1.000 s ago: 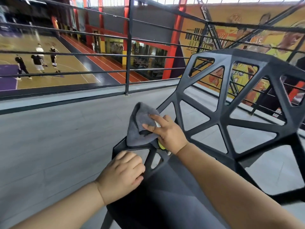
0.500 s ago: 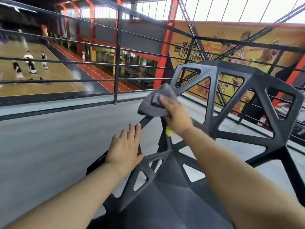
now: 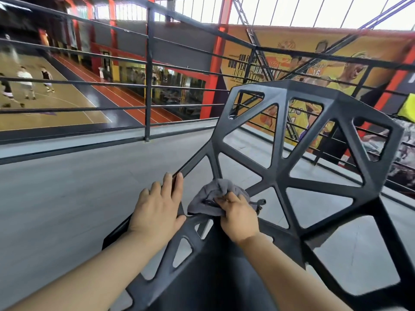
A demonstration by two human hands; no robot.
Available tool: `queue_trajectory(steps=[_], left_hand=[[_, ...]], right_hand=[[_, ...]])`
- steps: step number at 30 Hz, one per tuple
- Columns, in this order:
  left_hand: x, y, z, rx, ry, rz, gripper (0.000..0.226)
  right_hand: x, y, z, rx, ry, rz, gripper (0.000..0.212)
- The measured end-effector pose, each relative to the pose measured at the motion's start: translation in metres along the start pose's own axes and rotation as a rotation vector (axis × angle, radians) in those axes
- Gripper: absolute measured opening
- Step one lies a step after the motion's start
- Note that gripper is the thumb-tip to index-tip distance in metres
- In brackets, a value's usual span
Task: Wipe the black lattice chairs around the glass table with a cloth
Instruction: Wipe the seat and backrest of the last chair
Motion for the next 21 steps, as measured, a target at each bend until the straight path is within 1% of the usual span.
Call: queue_trajectory(steps=[3,4,9,11,12,14,16,20,21], left_hand=[[-0.001,0.001,0.0,0.017,-0.001,-0.021,0.104],[0.0,0.002,0.0,0.023,-0.008,-0.02,0.105],[0.0,0.002,-0.001,0.02,-0.008,-0.034,0.103],[0.0,0.002,-0.001,0.03,-0.011,-0.022,0.102],[0.001,0.003,-0.001,0.038,-0.015,-0.018,0.102],[0.002,0.002,-0.001,0.051,-0.023,-0.005,0.102],[0.001,0.002,-0.001,0.042,-0.016,0.005,0.103],[0.001,0.003,0.0,0.051,-0.022,0.005,0.103],[0.002,0.002,0.0,0.053,-0.029,0.003,0.104]], right_hand=[[0.0,-0.001,0.001,0.063,0.083,-0.008,0.042],[0.002,-0.006,-0.002,0.054,0.096,-0.024,0.043],[0.013,-0.071,-0.044,-0.228,0.091,-0.151,0.045],[0.023,-0.091,-0.063,-0.279,0.069,-0.181,0.045],[0.026,-0.092,-0.07,-0.268,0.057,-0.188,0.046],[0.029,-0.084,-0.074,-0.196,0.028,-0.172,0.049],[0.026,-0.068,-0.062,-0.116,0.009,-0.1,0.045],[-0.003,-0.035,-0.033,0.104,0.098,0.025,0.037],[0.0,-0.033,-0.025,0.114,0.059,0.092,0.035]])
Point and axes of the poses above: each hand's wrist, its own z-axis away from the middle knuckle, its own y-axis out of the palm, x = y × z, the point moved 10 cm from there along -z, towards the middle knuckle, and after that the axes turned 3 degrees about x, right-handed, at the moved point
